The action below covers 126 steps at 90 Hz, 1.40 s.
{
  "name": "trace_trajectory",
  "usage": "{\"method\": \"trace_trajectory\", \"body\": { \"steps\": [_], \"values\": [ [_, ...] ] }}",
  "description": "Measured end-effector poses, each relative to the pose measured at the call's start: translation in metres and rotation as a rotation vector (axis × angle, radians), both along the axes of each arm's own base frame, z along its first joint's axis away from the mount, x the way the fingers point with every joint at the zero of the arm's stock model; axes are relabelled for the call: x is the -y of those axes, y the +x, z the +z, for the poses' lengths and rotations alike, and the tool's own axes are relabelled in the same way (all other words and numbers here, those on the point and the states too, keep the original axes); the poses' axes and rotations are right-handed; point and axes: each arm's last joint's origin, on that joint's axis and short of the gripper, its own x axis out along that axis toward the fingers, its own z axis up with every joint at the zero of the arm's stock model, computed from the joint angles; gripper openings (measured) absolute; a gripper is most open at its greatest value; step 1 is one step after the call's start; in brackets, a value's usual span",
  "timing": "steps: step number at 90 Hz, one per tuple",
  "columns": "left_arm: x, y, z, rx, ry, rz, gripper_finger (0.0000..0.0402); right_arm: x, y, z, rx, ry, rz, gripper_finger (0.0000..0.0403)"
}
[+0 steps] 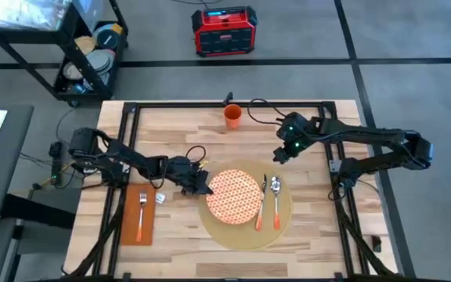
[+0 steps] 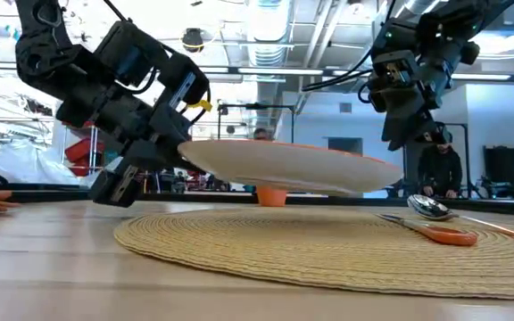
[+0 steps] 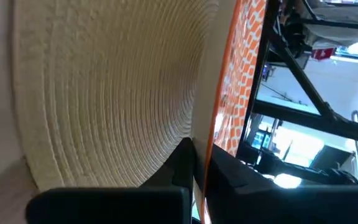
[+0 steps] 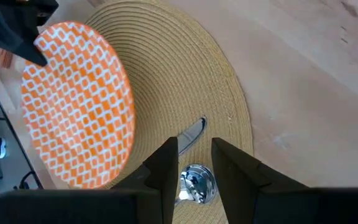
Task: Set table place
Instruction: Put the orange plate on the brown placemat to the left of the table knife
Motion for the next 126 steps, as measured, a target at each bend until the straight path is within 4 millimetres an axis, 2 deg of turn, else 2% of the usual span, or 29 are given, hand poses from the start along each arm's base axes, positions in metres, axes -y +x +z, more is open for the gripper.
{"method": "trace_trajectory", "body": {
  "steps": [55, 83, 126],
  "values": [
    [-0.0008, -0.0011, -0.0019, -0.015, 0.015, -0.016, 0.0, 0.0002, 0.0, 0.0, 0.001, -0.001, 0.0, 0.0087],
    [0.001, 0.0008, 0.0019, 0.036, 0.02, -0.036, 0.0, 0.0002, 0.0001, 0.0001, 0.003, -0.006, 0.005, 0.0087],
    [0.0034, 0.0009, -0.0006, -0.02, 0.013, -0.01, 0.0, 0.0004, 0.0003, 0.0002, 0.004, -0.008, 0.003, 0.0087]
  ]
}}
